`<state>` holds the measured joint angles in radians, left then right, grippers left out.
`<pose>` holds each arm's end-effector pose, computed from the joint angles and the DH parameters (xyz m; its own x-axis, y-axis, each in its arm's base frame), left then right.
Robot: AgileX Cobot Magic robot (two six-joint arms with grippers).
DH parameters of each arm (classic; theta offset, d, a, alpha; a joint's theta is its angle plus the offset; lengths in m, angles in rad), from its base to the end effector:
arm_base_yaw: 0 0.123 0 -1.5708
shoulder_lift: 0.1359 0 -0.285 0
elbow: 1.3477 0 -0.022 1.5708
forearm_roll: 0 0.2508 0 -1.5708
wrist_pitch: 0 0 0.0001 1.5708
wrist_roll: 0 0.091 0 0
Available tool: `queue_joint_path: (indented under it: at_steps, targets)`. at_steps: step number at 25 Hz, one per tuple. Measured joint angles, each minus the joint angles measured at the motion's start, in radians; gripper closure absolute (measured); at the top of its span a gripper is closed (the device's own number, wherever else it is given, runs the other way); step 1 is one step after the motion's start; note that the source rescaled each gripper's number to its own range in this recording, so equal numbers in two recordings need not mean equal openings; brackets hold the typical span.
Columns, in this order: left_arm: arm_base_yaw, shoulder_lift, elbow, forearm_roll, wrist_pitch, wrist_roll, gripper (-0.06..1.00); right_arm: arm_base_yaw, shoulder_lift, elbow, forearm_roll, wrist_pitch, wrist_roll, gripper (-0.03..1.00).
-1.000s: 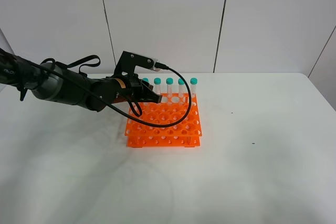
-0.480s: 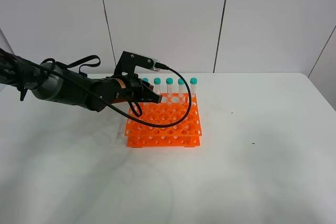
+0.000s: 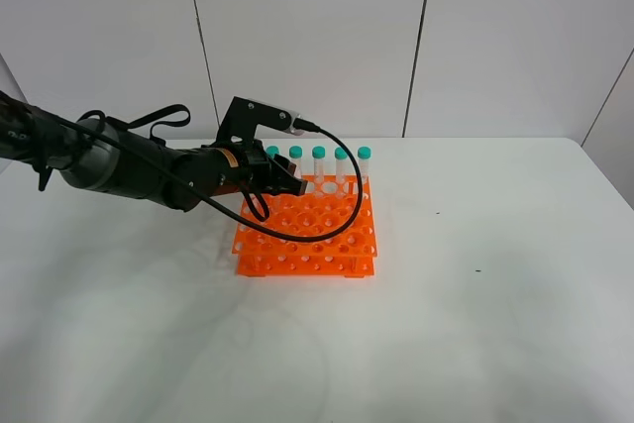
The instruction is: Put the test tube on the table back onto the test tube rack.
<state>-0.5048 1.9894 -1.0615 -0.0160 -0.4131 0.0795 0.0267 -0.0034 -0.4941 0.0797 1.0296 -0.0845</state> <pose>0.3648 -0.2009 0.1553 -0.3312 0.2571 -0.9079 0.5010 0.8632 0.0616 -0.0037 0.0061 0.2784 -0.4247 -0.0546 -0.9037 -0.1068 0.9942 -0.0099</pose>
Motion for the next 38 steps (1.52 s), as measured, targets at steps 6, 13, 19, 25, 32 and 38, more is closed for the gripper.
queue_joint_path:
  at_steps: [6, 13, 19, 25, 32, 38]
  targets:
    - [0.0, -0.017, 0.0, 0.0, 0.005, -0.011, 0.4, 0.0, 0.0, 0.0, 0.0, 0.0, 0.0, -0.03]
    - [0.0, -0.073, 0.0, 0.0, 0.044, -0.036, 0.27, 0.0, 0.0, 0.0, 0.0, 0.0, 0.0, -0.03]
    - [0.0, -0.224, 0.0, 0.001, 0.086, -0.026, 0.23, 0.0, 0.0, 0.0, 0.0, 0.0, 0.0, -0.03]
    - [0.004, -0.355, -0.05, 0.003, 0.369, 0.002, -0.03, 0.0, 0.0, 0.0, 0.0, 0.0, 0.0, -0.03]
    - [0.033, -0.354, -0.149, 0.004, 0.837, -0.021, -0.05, 0.0, 0.0, 0.0, 0.0, 0.0, 0.0, -0.03]
    - [0.124, -0.267, -0.271, -0.007, 1.149, -0.047, -0.05, 0.0, 0.0, 0.0, 0.0, 0.0, 0.0, -0.03]
